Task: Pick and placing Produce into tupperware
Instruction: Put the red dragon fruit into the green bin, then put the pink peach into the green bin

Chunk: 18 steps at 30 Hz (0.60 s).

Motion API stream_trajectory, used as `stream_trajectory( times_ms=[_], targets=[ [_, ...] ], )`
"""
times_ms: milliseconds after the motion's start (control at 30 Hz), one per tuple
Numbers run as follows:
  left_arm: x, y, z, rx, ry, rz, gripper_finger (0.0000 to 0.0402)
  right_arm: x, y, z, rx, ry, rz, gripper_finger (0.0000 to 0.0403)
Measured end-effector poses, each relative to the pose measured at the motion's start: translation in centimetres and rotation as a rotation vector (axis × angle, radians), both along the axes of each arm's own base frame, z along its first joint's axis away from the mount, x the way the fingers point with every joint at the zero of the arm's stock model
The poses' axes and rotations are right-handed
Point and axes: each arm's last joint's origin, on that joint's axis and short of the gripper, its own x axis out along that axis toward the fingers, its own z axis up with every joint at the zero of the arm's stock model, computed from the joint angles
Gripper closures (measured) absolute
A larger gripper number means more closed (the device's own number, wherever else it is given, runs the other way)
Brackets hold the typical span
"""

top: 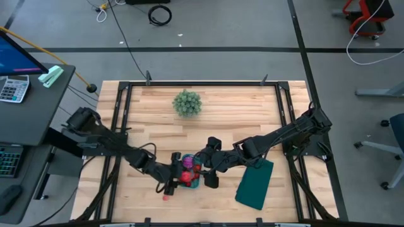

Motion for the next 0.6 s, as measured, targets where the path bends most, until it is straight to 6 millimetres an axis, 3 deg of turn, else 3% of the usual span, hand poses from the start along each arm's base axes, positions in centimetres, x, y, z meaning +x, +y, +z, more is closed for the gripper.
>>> stream_trajectory(
  times_ms=[233, 500, 600],
  targets=[
    [0.2, 0.0, -1.3, 0.024, 0.039, 0.001, 0.0152, 0.0, 0.0, 0.0, -0.003, 0.002, 0.001, 0.0089],
    [0.1, 0.1, -0.5, 0.020, 0.015, -0.008, 0.0137, 0.0, 0.0, 0.0, -0.003, 0.002, 0.002, 0.0089],
    [-0.2, 0.0, 0.7, -0.004, -0.018, -0.024, 0.0139, 0.0, 0.0, 0.0, -0.005, 0.002, 0.003, 0.0089]
  ],
)
